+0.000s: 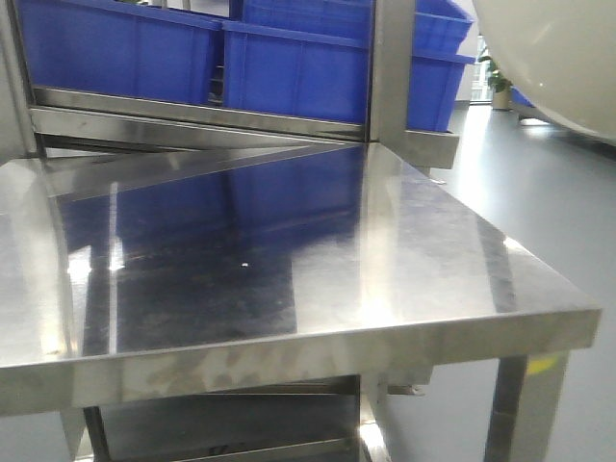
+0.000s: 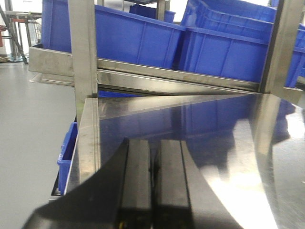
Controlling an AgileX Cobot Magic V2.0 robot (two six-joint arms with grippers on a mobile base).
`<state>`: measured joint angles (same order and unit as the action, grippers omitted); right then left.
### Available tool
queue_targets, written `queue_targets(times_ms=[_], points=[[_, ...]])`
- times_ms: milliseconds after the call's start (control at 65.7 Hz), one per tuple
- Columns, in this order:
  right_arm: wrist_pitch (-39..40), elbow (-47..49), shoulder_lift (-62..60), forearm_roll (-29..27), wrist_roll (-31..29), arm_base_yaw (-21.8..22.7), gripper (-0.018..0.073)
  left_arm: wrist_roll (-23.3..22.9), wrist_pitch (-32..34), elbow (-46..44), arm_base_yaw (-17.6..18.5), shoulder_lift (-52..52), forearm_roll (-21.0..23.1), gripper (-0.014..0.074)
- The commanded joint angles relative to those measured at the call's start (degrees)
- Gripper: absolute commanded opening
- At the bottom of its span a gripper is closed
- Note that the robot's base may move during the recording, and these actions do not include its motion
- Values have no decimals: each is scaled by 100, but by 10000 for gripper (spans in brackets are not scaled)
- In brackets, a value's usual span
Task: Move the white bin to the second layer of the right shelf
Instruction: 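Back away from the table and turn, holding the bin in the right gripper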
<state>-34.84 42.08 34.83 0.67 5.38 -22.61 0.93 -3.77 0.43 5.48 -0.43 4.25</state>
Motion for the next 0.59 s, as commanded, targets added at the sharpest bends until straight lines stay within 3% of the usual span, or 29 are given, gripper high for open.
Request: queue_targets(times_ms=[0,578], points=[[568,176,-6,44,-22,20,53,-42,490,211,32,-18,6,85],[563,176,-6,44,-22,20,53,-42,490,211,32,-18,6,85]])
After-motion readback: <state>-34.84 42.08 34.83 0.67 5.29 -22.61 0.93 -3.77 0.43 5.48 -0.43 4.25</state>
